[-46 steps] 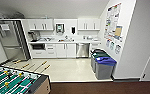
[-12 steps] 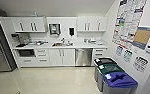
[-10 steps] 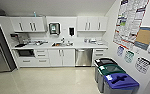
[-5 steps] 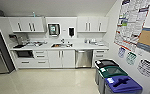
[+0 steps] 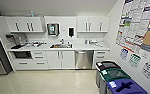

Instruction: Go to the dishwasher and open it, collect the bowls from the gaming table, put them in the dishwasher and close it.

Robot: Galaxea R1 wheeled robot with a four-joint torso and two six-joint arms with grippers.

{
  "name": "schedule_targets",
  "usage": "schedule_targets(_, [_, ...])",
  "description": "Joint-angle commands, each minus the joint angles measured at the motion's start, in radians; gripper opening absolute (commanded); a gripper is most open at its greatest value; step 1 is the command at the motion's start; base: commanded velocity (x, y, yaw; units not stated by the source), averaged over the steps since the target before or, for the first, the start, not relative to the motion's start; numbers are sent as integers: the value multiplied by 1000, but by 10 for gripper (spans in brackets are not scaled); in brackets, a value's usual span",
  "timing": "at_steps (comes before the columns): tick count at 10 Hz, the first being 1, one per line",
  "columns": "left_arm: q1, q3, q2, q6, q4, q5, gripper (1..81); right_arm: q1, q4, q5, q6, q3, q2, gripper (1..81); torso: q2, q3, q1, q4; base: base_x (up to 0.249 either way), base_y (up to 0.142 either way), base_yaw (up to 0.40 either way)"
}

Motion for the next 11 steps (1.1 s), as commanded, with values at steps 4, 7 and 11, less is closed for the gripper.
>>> schedule_targets(4, [-55, 17, -11, 8, 7, 44, 811, 62, 1, -50, -2, 19, -17, 811, 0, 0, 1, 0, 152, 0, 0])
schedule_targets(7, [-55, 17, -11, 8, 8, 44, 811, 62, 1, -50, -2, 20, -15, 811, 1, 0, 0, 0, 100, 0, 0])
schedule_targets(11, [-56, 18, -12, 8, 7, 44, 811, 62, 1, -50, -2, 20, -15, 811, 1, 0, 0, 0, 107, 0, 0])
